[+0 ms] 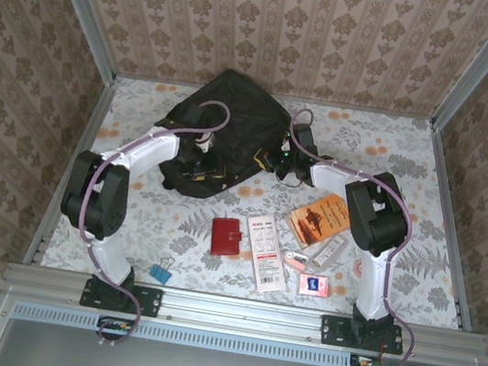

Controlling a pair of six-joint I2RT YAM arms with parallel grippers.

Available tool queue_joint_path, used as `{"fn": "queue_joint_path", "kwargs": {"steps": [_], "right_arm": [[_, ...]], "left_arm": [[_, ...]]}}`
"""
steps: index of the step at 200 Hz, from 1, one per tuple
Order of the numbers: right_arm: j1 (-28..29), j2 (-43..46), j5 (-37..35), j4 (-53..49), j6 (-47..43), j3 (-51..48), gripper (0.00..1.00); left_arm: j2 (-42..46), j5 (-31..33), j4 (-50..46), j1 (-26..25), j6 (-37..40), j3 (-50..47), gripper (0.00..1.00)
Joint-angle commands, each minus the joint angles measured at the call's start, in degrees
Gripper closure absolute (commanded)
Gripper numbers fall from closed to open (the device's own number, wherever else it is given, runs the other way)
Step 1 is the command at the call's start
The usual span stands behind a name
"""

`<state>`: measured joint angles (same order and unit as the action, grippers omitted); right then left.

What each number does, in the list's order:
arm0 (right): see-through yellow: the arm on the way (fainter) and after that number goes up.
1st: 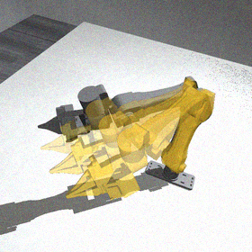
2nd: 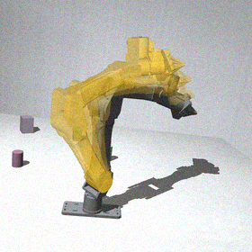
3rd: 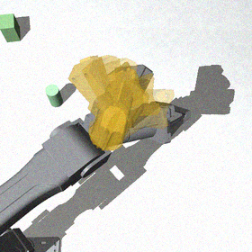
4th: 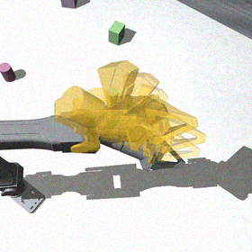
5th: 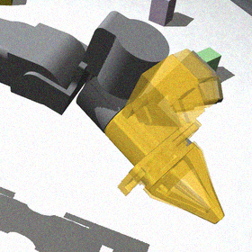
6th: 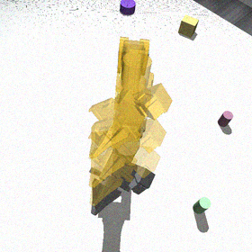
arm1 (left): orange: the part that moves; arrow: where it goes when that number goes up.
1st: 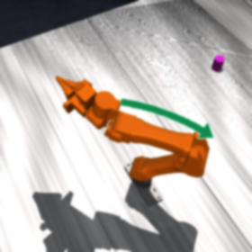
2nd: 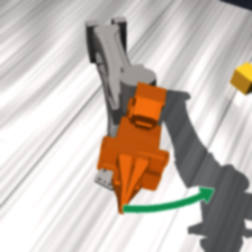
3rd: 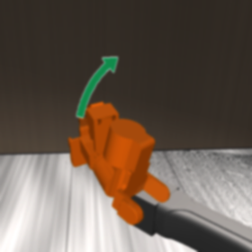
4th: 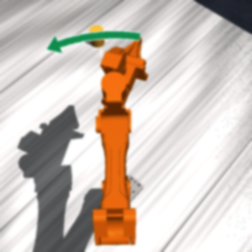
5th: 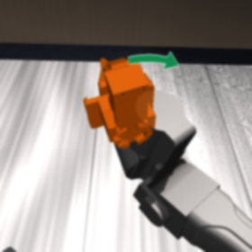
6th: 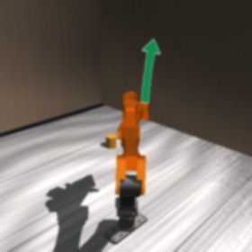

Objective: Pack the student bag

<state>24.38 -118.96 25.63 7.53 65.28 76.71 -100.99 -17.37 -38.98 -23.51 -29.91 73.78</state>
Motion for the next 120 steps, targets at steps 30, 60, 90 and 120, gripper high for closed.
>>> {"fn": "queue_joint_path", "kwargs": {"steps": [30,60,90,120], "right_arm": [[-0.47,-0.02,1.53,0.18,-0.66,2.53,1.00],[-0.83,-0.27,1.88,-0.23,-0.58,3.18,1.00],[-1.23,-0.38,2.06,-0.33,-0.67,3.44,1.00],[-1.24,-0.74,2.33,0.04,-0.27,3.67,1.00]], "left_arm": [[-0.55,-5.22,-3.31,-4.39,5.41,-0.15,0.54],[-1.40,-5.19,-4.42,-5.28,6.49,0.50,0.59],[-0.75,-4.45,-5.53,-5.50,7.31,0.48,0.62],[-0.78,-1.51,-6.79,-5.50,7.69,0.92,0.67]]}}
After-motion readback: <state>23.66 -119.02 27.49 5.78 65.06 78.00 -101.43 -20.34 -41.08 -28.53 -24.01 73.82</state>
